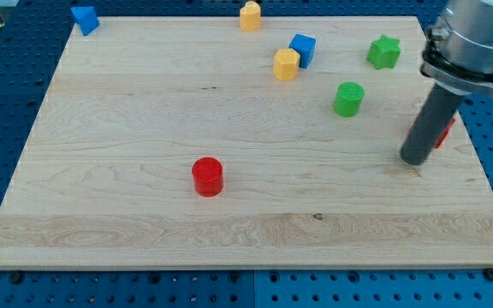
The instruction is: Move the red star to the right center of the board
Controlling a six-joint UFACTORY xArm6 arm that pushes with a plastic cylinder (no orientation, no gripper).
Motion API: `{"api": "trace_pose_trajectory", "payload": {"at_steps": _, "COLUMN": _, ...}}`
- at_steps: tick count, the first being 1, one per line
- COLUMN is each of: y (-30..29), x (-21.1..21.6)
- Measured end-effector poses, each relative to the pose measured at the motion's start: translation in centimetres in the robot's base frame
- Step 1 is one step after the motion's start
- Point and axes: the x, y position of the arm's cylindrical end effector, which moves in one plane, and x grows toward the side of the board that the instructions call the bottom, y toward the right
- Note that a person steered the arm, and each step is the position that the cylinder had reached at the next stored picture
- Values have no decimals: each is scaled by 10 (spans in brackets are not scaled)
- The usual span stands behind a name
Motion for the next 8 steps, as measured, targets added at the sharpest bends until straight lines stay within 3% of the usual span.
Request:
{"api": "trace_pose_trajectory", "payload": {"at_steps": 1, "y": 16, "x": 22}}
{"api": "trace_pose_trajectory", "payload": {"at_steps": 4, "y": 19, "x": -35}}
{"api": "trace_pose_trajectory", "payload": {"at_steps": 8, "y": 64, "x": -33}}
